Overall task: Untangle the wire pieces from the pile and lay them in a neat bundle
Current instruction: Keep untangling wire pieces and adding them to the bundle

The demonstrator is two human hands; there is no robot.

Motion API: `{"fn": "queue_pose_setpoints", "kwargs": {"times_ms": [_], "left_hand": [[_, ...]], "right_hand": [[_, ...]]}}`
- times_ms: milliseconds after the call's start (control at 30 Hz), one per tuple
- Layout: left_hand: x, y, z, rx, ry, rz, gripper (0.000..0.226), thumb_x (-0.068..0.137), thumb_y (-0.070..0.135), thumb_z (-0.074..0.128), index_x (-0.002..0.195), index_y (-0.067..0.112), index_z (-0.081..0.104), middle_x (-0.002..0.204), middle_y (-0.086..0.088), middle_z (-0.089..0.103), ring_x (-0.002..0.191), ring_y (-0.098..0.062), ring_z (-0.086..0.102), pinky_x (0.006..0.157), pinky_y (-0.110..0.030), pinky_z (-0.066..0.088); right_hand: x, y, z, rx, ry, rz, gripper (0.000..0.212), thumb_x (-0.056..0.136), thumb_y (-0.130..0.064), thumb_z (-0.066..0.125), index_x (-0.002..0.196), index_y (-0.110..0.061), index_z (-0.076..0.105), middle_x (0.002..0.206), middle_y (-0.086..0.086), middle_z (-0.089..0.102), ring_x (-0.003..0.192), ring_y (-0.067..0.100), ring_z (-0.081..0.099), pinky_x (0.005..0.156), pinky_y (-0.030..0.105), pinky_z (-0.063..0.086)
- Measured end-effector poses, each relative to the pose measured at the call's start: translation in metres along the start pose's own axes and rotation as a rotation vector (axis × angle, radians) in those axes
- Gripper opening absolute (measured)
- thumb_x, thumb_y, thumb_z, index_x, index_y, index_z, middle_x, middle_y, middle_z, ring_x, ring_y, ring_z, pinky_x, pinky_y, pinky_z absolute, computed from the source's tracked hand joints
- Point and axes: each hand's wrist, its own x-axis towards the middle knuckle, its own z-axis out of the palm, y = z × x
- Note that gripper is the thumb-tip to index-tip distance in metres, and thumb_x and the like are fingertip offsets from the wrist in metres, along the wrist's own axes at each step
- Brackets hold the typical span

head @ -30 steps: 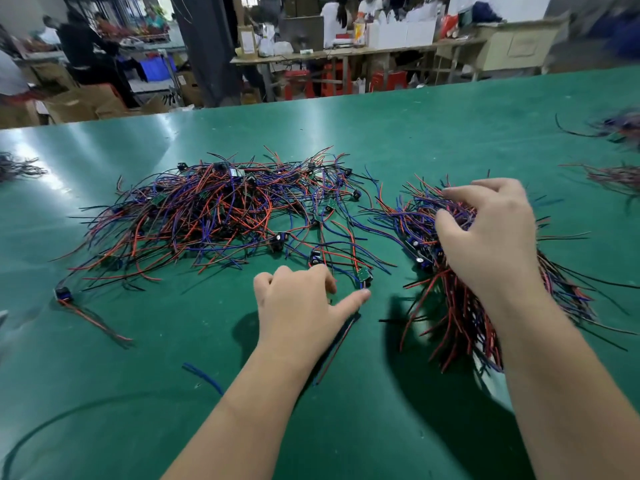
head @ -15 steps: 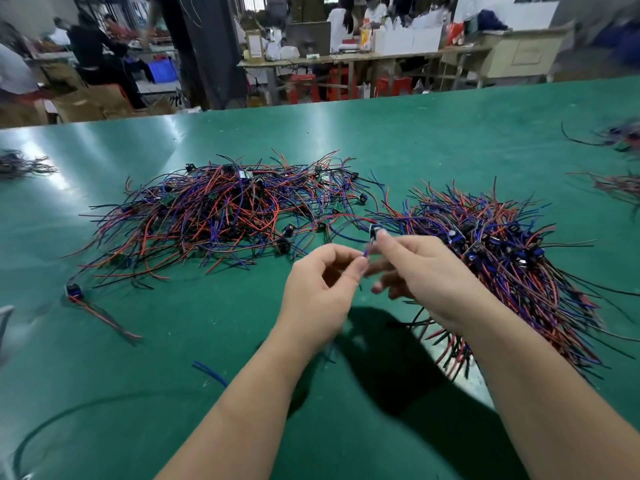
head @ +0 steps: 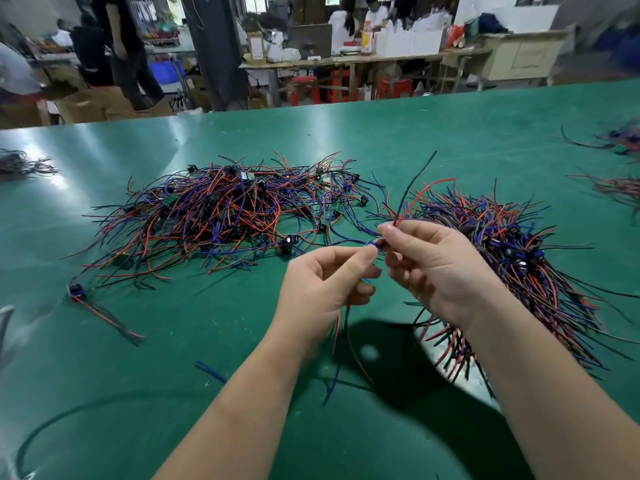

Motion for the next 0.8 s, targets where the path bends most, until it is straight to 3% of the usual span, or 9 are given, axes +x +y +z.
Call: {"fn": "queue_pose_setpoints", "kwargs": {"times_ms": [100,200,333,467,533,567,667,733,800], "left_hand": [[0.000,0.001,0.000,-0.027,0.043,-0.060,0.014,0.075,0.026,0.071,0.070,0.014,0.075,0.067,-0.003,0.071,0.048,-0.009,0.062,0.053,-0.022,0.056],[-0.001,0.005,-0.002,-0.008,-0.021,-0.138,0.014,0.074,0.023,0.071,0.069,0.010,0.068,0.064,-0.006,0.070,0.048,-0.011,0.062,0.050,-0.022,0.053],[-0.006,0.007,-0.001,-0.017,-0.156,-0.136,0.023,0.075,0.010,0.075,0.055,0.013,0.064,0.056,-0.007,0.066,0.044,-0.013,0.060,0.046,-0.022,0.051],[-0.013,0.008,0.003,0.003,-0.393,-0.239,0.013,0.072,0.015,0.069,0.059,0.015,0.066,0.061,-0.007,0.068,0.052,-0.015,0.064,0.051,-0.024,0.053],[-0.013,0.009,0.003,-0.007,-0.422,-0.232,0.009,0.072,0.019,0.070,0.064,0.016,0.071,0.068,-0.005,0.068,0.058,-0.012,0.064,0.054,-0.024,0.053],[-0.013,0.010,0.003,-0.052,-0.404,-0.218,0.008,0.069,0.023,0.074,0.068,0.015,0.073,0.069,-0.002,0.066,0.059,-0.008,0.060,0.054,-0.022,0.051],[-0.007,0.011,-0.001,-0.361,-0.350,-0.176,0.038,0.057,0.036,0.088,0.085,0.013,0.076,0.063,0.005,0.052,0.054,-0.003,0.046,0.054,-0.016,0.043],[-0.004,0.015,-0.004,-0.587,-0.310,-0.146,0.037,0.060,0.040,0.083,0.087,0.014,0.076,0.060,0.007,0.051,0.052,-0.003,0.046,0.054,-0.015,0.042],[-0.001,0.020,-0.005,-0.728,-0.214,-0.169,0.030,0.066,0.040,0.069,0.078,0.014,0.076,0.057,0.007,0.056,0.047,-0.002,0.049,0.051,-0.014,0.046]], "right_hand": [[0.000,0.006,0.002,-0.127,0.004,-0.033,0.004,0.066,-0.014,0.070,0.069,-0.013,0.067,0.055,-0.004,0.063,0.046,0.004,0.054,0.047,0.013,0.043],[-0.001,0.003,0.004,-0.151,0.056,-0.087,0.006,0.065,-0.012,0.071,0.068,-0.010,0.066,0.054,-0.001,0.063,0.043,0.006,0.053,0.045,0.014,0.043],[0.005,-0.016,-0.012,0.039,0.252,-0.176,0.012,0.070,-0.011,0.071,0.073,-0.007,0.059,0.053,0.000,0.062,0.042,0.005,0.052,0.042,0.014,0.042],[0.007,-0.029,-0.033,0.288,0.382,-0.227,0.017,0.085,-0.007,0.066,0.070,-0.013,0.061,0.059,0.004,0.065,0.046,0.006,0.054,0.043,0.012,0.041],[0.008,-0.030,-0.036,0.336,0.385,-0.247,0.015,0.089,-0.011,0.063,0.074,-0.012,0.059,0.058,0.002,0.065,0.047,0.005,0.055,0.045,0.012,0.042],[0.009,-0.030,-0.036,0.349,0.373,-0.245,0.015,0.092,-0.014,0.059,0.077,-0.011,0.059,0.058,0.001,0.065,0.048,0.006,0.056,0.047,0.012,0.043],[0.012,-0.027,-0.034,0.324,0.345,-0.160,0.017,0.098,-0.015,0.049,0.086,-0.009,0.060,0.061,0.001,0.066,0.051,0.009,0.059,0.048,0.016,0.046],[0.010,-0.023,-0.029,0.188,0.245,-0.067,0.008,0.094,-0.005,0.053,0.093,-0.009,0.059,0.063,0.004,0.067,0.051,0.011,0.061,0.048,0.017,0.048],[0.006,-0.016,-0.024,-0.008,0.083,0.022,0.022,0.084,0.005,0.059,0.102,-0.008,0.060,0.068,0.008,0.066,0.053,0.012,0.061,0.048,0.017,0.050]]}}
